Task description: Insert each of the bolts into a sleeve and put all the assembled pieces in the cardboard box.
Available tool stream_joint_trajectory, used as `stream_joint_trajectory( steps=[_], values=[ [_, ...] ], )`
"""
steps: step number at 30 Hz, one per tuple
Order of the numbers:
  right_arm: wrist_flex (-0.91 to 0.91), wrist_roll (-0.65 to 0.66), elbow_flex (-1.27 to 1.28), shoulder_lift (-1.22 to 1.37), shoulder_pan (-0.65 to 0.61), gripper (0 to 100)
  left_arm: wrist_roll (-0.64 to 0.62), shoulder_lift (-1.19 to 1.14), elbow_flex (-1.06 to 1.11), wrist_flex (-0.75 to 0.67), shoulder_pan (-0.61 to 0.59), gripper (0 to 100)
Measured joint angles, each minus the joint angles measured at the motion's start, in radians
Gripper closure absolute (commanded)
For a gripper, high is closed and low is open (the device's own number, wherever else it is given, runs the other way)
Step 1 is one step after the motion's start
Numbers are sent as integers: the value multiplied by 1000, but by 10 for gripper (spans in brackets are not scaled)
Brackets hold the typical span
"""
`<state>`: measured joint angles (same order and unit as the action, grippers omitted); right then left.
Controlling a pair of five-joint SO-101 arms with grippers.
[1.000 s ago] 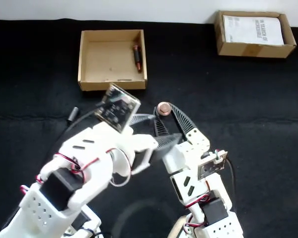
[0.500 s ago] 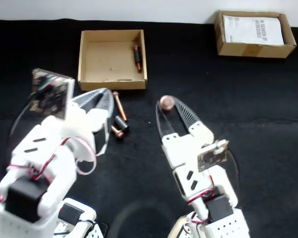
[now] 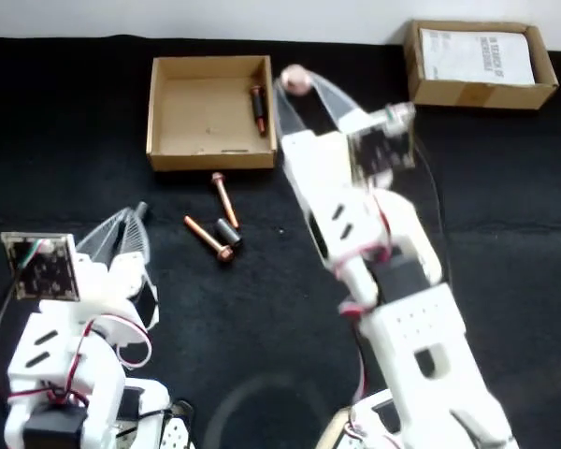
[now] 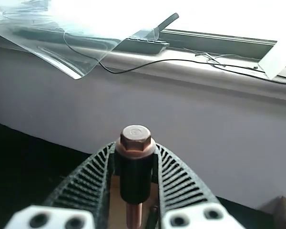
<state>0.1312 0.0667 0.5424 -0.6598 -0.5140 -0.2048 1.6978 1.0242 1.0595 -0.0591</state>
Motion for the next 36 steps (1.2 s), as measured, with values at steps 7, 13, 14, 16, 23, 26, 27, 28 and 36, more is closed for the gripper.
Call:
stream_joint_trajectory(
  steps=[7,13,14,16,23,26,27,28,36],
  values=[
    [5,0,-431,466,-35,991,0,84,152,0,-203,991],
    [150,0,-787,852,-91,991,0,84,304,-80,-384,991],
    [187,0,-850,911,-101,991,0,84,336,-109,-420,991],
    [253,20,-974,1028,-117,991,0,84,405,-164,-489,991],
    [480,344,-1369,1336,-158,991,0,84,617,-301,-638,991],
    [526,473,-1490,1418,-160,991,0,84,647,-307,-671,991],
    [534,520,-1521,1444,-160,991,0,84,651,-308,-675,991],
    [537,571,-1550,1468,-160,991,0,84,652,-308,-680,991],
    [542,1013,-1606,1606,-155,991,0,84,652,-241,-680,991]
  ],
)
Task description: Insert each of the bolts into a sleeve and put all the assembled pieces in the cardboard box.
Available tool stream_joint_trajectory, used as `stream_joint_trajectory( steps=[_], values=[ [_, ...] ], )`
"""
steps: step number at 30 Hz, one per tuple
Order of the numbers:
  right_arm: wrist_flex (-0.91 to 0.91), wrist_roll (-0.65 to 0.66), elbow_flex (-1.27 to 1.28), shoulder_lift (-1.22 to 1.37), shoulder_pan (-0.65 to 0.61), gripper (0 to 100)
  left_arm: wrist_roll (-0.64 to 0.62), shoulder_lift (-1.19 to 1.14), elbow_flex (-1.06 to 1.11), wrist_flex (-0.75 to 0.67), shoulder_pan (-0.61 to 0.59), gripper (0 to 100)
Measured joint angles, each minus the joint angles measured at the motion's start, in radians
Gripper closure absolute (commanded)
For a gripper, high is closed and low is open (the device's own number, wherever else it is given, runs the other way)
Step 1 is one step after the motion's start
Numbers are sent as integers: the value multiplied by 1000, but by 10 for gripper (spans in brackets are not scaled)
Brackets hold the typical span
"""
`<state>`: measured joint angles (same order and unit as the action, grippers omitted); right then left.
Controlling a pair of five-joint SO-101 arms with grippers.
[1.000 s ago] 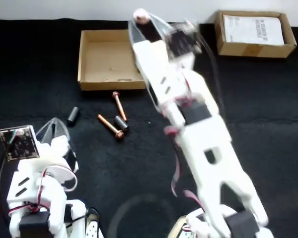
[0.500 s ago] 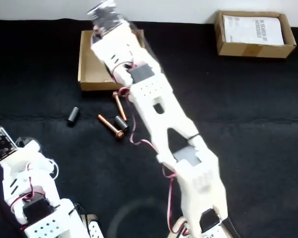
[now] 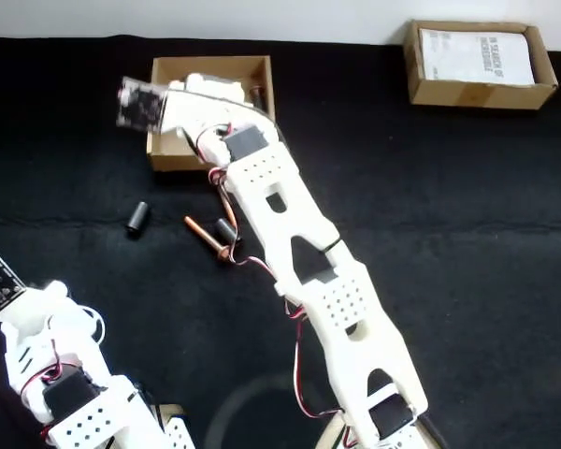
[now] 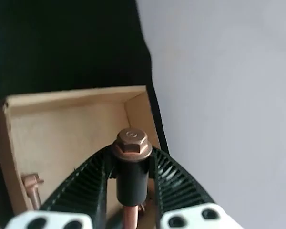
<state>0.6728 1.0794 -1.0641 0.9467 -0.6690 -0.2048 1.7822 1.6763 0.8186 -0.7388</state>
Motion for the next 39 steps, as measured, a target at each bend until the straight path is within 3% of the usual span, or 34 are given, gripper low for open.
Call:
stream_joint_trajectory(
  steps=[4,10,12,16,22,30,39],
  values=[
    [-21,87,-3,61,21,991,0,0,0,60,0,991],
    [-149,103,-5,157,58,985,0,0,0,66,-12,991],
    [-160,101,-5,166,63,941,0,0,2,66,-29,991],
    [-164,54,-12,166,63,752,0,0,2,66,-35,991],
    [-147,-38,-127,167,66,783,0,0,2,66,-35,991],
    [222,-269,-430,167,46,791,0,0,2,66,-35,991],
    [709,-723,-580,167,-112,792,0,0,2,66,-35,991]
  ],
)
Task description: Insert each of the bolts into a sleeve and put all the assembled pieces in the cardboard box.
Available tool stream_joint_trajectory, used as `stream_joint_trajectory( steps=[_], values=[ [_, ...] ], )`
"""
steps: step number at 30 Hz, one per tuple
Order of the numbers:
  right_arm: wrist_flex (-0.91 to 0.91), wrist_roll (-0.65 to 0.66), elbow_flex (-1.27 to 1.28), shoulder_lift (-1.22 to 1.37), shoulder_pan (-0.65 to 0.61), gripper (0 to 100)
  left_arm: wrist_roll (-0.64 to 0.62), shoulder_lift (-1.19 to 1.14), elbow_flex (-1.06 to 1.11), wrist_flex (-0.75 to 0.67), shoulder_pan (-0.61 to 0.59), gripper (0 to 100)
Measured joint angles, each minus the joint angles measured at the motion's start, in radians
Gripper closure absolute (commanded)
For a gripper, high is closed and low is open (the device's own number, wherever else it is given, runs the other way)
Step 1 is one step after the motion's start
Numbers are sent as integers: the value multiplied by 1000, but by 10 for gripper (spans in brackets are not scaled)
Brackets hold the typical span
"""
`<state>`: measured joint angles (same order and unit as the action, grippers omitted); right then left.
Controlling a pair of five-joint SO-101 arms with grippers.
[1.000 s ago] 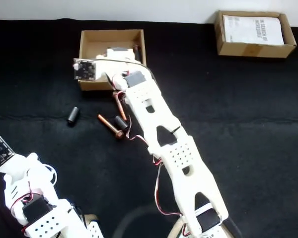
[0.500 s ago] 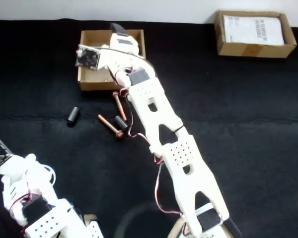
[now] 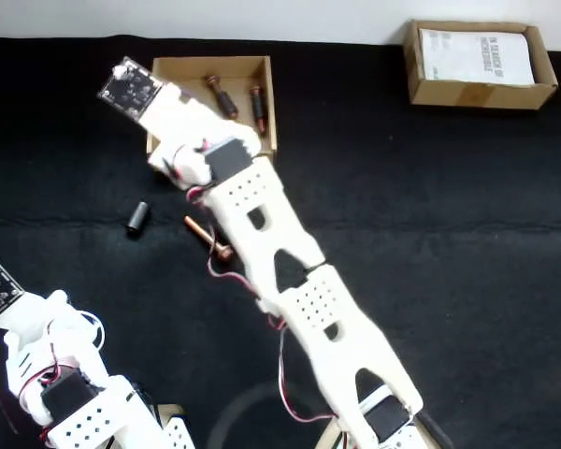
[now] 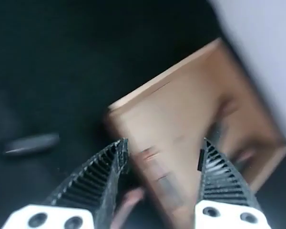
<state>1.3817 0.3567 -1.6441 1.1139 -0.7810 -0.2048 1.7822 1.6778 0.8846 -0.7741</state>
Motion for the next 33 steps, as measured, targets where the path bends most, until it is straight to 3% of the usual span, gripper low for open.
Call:
stream_joint_trajectory(
  steps=[13,18,27,33],
  values=[
    [-3,-709,6,-6,-58,793,0,0,0,0,0,991],
    [-38,-910,138,-8,-83,793,0,0,0,0,0,991],
    [-157,-947,273,-8,-112,793,0,0,0,17,-11,991],
    [-239,-947,327,-8,-158,793,0,0,0,49,-206,991]
  ],
)
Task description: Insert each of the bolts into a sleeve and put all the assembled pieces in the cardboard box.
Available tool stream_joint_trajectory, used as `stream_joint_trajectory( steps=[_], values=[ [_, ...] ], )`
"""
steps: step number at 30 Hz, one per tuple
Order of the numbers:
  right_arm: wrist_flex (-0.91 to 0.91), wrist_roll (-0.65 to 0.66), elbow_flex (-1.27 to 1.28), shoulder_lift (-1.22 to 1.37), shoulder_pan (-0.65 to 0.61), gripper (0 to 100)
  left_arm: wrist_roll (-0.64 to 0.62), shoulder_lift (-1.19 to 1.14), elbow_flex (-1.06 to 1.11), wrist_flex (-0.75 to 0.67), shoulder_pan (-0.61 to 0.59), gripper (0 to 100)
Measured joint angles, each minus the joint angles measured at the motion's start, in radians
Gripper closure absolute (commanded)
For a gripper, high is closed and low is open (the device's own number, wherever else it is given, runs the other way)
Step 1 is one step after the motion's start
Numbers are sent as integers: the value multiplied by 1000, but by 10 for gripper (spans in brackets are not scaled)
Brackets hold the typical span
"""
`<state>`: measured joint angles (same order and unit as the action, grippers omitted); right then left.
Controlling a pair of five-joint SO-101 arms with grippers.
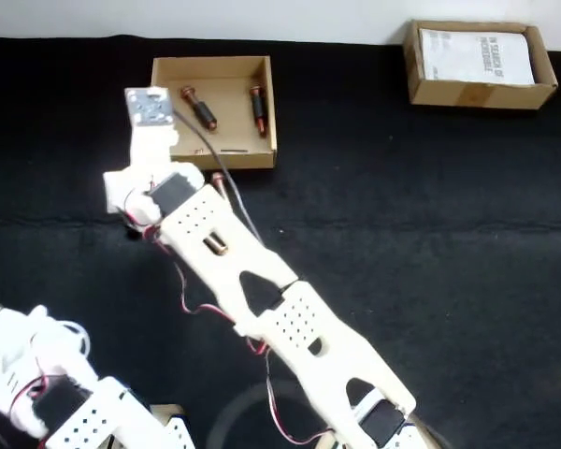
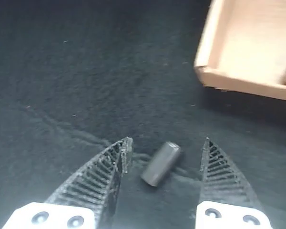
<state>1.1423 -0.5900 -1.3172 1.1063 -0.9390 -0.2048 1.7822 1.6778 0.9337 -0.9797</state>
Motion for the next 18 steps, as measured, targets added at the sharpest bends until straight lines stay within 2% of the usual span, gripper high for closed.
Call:
stream_joint_trajectory(
  steps=[3,5,18],
  values=[
    [-35,0,25,0,2,793,43,0,0,15,-112,991],
    [-58,0,57,0,3,793,74,0,0,32,-140,991],
    [-106,0,181,0,-28,793,86,0,0,40,-147,991]
  ],
)
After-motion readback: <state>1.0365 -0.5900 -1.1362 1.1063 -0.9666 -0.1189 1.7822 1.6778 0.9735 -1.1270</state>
